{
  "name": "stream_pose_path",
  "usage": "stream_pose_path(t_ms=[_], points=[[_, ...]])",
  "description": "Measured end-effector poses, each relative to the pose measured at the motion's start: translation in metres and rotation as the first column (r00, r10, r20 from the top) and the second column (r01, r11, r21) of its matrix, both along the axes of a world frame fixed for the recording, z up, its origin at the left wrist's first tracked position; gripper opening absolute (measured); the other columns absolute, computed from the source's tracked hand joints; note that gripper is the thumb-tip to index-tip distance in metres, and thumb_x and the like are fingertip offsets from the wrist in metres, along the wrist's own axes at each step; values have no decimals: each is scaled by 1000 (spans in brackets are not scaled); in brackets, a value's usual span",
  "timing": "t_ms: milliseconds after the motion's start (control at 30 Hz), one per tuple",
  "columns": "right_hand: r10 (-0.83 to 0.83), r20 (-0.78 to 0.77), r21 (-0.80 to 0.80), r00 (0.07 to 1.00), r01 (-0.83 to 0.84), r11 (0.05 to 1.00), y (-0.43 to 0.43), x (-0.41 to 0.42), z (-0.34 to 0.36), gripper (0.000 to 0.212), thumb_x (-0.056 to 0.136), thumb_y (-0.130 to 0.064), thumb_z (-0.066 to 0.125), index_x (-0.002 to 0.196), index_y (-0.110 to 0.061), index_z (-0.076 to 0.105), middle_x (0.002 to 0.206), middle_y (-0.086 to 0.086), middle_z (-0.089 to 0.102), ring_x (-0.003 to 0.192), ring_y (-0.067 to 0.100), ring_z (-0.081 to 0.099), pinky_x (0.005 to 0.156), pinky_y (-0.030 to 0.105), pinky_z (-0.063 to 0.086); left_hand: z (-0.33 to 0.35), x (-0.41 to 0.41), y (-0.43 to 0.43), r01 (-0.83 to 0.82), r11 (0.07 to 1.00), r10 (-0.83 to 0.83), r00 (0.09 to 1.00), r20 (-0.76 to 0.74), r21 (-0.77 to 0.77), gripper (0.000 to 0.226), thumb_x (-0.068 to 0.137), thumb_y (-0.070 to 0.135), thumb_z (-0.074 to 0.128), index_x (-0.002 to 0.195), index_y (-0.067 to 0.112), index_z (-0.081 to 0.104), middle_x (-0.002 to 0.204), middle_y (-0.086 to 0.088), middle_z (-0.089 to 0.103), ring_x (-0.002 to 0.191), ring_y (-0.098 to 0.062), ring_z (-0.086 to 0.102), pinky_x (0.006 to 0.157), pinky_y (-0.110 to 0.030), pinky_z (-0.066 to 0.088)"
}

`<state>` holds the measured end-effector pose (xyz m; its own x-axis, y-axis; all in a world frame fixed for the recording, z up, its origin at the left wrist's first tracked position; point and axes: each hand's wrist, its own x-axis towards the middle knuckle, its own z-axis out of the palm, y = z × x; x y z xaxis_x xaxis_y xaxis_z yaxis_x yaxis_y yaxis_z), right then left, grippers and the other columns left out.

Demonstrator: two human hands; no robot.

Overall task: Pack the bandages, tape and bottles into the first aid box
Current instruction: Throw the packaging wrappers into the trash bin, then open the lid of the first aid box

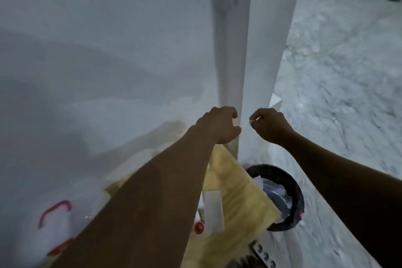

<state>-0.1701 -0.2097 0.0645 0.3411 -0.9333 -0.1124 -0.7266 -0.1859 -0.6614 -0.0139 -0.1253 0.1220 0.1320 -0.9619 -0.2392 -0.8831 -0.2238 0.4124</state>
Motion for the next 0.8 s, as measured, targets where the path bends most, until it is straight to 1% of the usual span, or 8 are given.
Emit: stream_pose_path(t_ms=[100, 200, 367, 433, 533, 633, 700, 800], points=[[148, 13, -68, 989, -147, 987, 28, 48, 64, 10, 86, -24, 59, 84, -27, 69, 92, -2, 70, 89, 22, 66, 87, 36, 55, 55, 42, 43, -90, 990, 95, 994, 47, -107, 49, 87, 46, 65, 132, 29, 55, 128, -3, 63, 116, -26, 60, 99, -45, 50], [326, -36, -143, 945, -328, 934, 61, 103, 109, 12, 87, -26, 62, 88, -20, 72, 98, 0, 70, 87, 20, 65, 82, 31, 52, 91, 87, 95, -211, 963, 225, 972, 71, -170, 48, 88, 46, 65, 132, 29, 55, 128, -1, 63, 117, -25, 60, 101, -44, 49], [560, -75, -176, 825, -564, 807, 130, 190, 143, 19, 90, -31, 62, 102, -19, 70, 103, -2, 61, 92, 18, 60, 83, 31, 50, 108, 157, 188, -421, 885, 441, 895, 70, -200, 47, 88, 47, 65, 130, 29, 56, 121, -1, 66, 113, -24, 62, 100, -44, 50], [647, -106, -184, 755, -654, 734, 159, 219, 141, 23, 90, -32, 62, 108, -18, 68, 107, 1, 64, 97, 20, 61, 87, 33, 50, 101, 178, 224, -500, 844, 518, 854, 54, -191, 48, 88, 46, 66, 131, 28, 56, 121, -2, 66, 111, -23, 63, 99, -44, 51], [742, -139, -205, 656, -752, 626, 197, 256, 122, 29, 91, -32, 60, 116, -16, 65, 118, 5, 65, 106, 22, 61, 93, 35, 49, 74, 204, 271, -598, 779, 615, 787, 45, -189, 49, 88, 47, 66, 131, 27, 57, 122, -3, 67, 110, -24, 64, 98, -44, 53], [797, -120, -212, 592, -799, 562, 229, 283, 74, 35, 92, -32, 60, 122, -14, 62, 124, 7, 63, 113, 22, 59, 97, 35, 47, 25, 221, 307, -650, 732, 674, 734, 81, -205, 49, 91, 44, 64, 136, 25, 55, 131, -4, 64, 116, -25, 62, 100, -42, 51], [821, -112, -225, 559, -819, 527, 247, 297, 29, 38, 92, -35, 60, 125, -16, 60, 127, 8, 61, 117, 24, 57, 100, 36, 46, -19, 228, 329, -663, 718, 695, 698, 172, -211, 51, 94, 46, 59, 140, 23, 52, 137, -5, 59, 124, -27, 56, 103, -42, 48], [835, -90, -240, 543, -825, 511, 271, 311, -40, 46, 90, -42, 61, 130, -20, 57, 134, 6, 56, 123, 24, 52, 103, 38, 44, -92, 238, 361, -705, 683, 722, 612, 322, -191, 63, 96, 59, 46, 148, 24, 39, 153, -8, 42, 140, -34, 39, 110, -49, 39]])
